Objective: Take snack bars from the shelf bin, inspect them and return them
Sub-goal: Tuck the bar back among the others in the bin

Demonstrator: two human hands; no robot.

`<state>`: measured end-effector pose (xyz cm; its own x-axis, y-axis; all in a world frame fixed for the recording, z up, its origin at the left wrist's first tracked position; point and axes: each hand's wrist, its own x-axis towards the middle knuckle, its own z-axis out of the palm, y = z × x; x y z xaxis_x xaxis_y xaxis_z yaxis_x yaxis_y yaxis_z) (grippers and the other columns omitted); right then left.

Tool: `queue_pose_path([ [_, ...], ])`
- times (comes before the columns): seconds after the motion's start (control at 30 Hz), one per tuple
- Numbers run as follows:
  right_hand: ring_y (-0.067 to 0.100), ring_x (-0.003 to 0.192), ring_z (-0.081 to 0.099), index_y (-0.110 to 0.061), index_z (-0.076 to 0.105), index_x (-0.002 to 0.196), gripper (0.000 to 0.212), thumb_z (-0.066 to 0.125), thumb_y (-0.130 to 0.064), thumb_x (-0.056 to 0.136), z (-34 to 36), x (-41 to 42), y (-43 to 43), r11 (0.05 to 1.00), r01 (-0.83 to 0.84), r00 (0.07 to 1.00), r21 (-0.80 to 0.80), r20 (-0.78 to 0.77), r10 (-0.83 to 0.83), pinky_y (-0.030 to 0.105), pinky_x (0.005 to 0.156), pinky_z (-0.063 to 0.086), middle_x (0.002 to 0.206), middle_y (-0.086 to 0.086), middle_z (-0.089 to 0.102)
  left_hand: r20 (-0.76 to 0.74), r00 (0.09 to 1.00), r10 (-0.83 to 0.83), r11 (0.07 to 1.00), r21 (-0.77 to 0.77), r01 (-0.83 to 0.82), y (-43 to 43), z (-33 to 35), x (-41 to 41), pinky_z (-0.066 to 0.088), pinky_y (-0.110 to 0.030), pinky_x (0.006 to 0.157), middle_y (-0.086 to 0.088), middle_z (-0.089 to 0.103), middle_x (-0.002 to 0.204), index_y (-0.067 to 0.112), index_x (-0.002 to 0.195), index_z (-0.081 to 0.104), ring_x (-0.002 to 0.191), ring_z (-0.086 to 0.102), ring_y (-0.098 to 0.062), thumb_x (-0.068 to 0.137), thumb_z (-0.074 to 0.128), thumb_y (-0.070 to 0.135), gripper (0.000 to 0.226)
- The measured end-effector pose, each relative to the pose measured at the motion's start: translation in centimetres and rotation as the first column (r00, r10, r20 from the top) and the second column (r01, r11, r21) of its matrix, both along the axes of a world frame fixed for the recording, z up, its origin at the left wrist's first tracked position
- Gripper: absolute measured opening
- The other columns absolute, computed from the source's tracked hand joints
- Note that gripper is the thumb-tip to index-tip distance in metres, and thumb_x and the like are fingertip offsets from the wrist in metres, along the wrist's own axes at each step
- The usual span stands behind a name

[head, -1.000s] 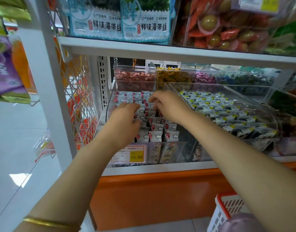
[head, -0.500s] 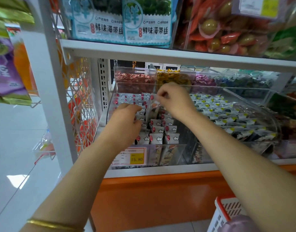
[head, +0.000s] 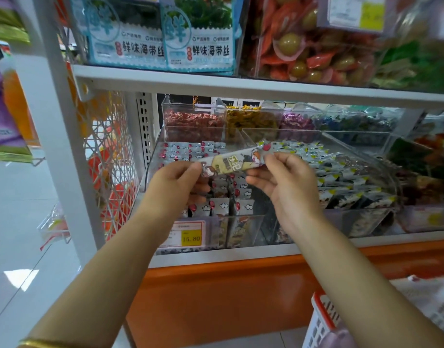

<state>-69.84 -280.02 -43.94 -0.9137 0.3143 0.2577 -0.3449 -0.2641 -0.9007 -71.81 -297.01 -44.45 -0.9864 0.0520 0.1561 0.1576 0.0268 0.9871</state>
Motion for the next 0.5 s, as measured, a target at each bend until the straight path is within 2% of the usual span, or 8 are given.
queue_pose_path([
  [0.07,0.017,0.067,0.069,-0.001,0.058,0.085,0.009,0.055,-0.006,0.091,-0.2,0.4,0.1,0.998,-0.065,0.998,0.003,-0.017,0.065,0.023,0.059,0.055,0.076,0.007,0.067,0.082,0.996,-0.021,0.982,0.187,0.006,-0.1,0.1,0.2,0.056,-0.027,0.059,0.000,0.066,0.068,0.011,0.087,0.063,0.070,0.065,-0.016,0.095,0.051,0.025,0.020],
  [0.13,0.018,0.070,0.069,-0.002,0.060,0.084,0.007,0.056,-0.004,0.090,-0.5,0.8,0.2,0.994,-0.111,0.994,0.003,-0.022,0.111,0.023,0.060,0.055,0.076,0.007,0.067,0.153,0.985,-0.078,0.927,0.374,0.015,-0.2,0.3,0.3,0.053,-0.022,0.053,-0.003,0.067,0.069,0.011,0.086,0.061,0.064,0.066,-0.014,0.094,0.053,0.026,0.019],
  [0.2,0.019,0.072,0.070,-0.002,0.062,0.085,0.008,0.055,-0.003,0.089,-0.7,1.0,0.2,0.989,-0.146,0.989,-0.021,-0.019,0.145,0.022,0.061,0.055,0.078,0.008,0.068,0.183,0.976,-0.115,0.886,0.462,0.018,-0.3,0.4,0.4,0.053,-0.021,0.051,-0.004,0.067,0.064,0.012,0.085,0.060,0.059,0.065,-0.012,0.093,0.054,0.029,0.019],
  [0.37,0.022,0.071,0.071,-0.002,0.063,0.087,0.011,0.052,-0.002,0.089,-0.7,1.4,0.2,0.956,-0.237,0.971,-0.170,-0.002,0.240,0.023,0.060,0.056,0.074,0.010,0.071,0.184,0.981,-0.067,0.934,0.358,-0.003,-0.2,0.2,0.4,0.052,-0.020,0.050,-0.004,0.062,0.071,0.012,0.090,0.058,0.057,0.061,-0.009,0.094,0.050,0.033,0.022],
  [0.5,0.018,0.067,0.070,0.000,0.063,0.091,0.013,0.052,-0.005,0.089,-0.5,1.5,0.5,0.905,-0.277,0.955,-0.322,0.008,0.295,0.022,0.057,0.055,0.072,0.011,0.071,0.173,0.979,-0.104,0.926,0.377,0.032,-0.1,0.1,0.4,0.052,-0.017,0.053,0.000,0.059,0.065,0.010,0.080,0.055,0.056,0.059,-0.006,0.092,0.054,0.025,0.019],
])
